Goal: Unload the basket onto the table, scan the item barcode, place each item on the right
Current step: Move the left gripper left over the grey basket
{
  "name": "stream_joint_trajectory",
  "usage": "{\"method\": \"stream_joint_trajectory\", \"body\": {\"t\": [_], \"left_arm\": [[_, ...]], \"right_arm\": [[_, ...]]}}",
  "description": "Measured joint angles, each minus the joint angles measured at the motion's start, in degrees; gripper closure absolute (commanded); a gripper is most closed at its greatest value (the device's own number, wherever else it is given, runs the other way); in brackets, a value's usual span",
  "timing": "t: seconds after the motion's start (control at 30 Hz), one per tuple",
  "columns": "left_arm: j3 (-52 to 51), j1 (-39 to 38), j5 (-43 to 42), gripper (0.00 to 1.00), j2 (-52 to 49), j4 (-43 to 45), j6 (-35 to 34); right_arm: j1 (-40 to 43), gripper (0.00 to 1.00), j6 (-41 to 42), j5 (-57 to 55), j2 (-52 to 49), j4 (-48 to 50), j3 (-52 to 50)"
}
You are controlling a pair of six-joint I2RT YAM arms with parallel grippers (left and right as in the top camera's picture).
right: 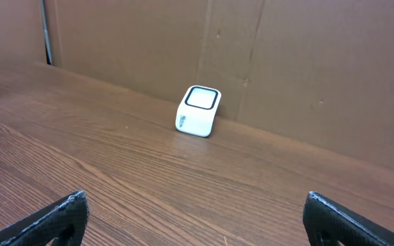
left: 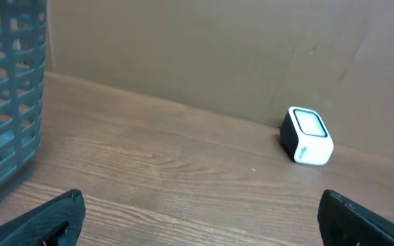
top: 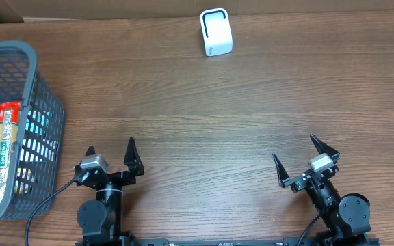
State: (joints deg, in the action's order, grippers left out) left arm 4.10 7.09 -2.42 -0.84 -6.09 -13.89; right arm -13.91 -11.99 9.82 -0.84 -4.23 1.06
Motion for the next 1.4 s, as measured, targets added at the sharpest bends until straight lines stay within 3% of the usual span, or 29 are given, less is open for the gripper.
{"method": "stream_joint_trajectory", "body": {"t": [0.47,0.8,0.93,1.23,1.4], "left_arm": [[7.41,0.00,-6.29,0.00,-1.92,-3.10,5.88],[23.89,0.00,-13.68,0.00,-20.15,-6.27,8.35],[35.54,0.00,-16.65,0.00,-28.57,-14.73,9.07],[71.71,0.00,-19.58,0.00,-49.68,-50.14,16.92],[87.82,0.00,-19.93,0.00,-59.43,-62.36,19.28]], "right_arm": [[0.00,0.00,-0.02,0.00,0.00,-0.02,0.00],[-0.02,0.00,-0.04,0.02,0.00,-0.04,0.00],[-0.02,0.00,-0.02,0.02,0.00,-0.02,0.00],[0.00,0.00,-0.02,0.04,0.00,0.02,0.00],[-0.02,0.00,0.00,0.02,0.00,0.02,0.00]]}}
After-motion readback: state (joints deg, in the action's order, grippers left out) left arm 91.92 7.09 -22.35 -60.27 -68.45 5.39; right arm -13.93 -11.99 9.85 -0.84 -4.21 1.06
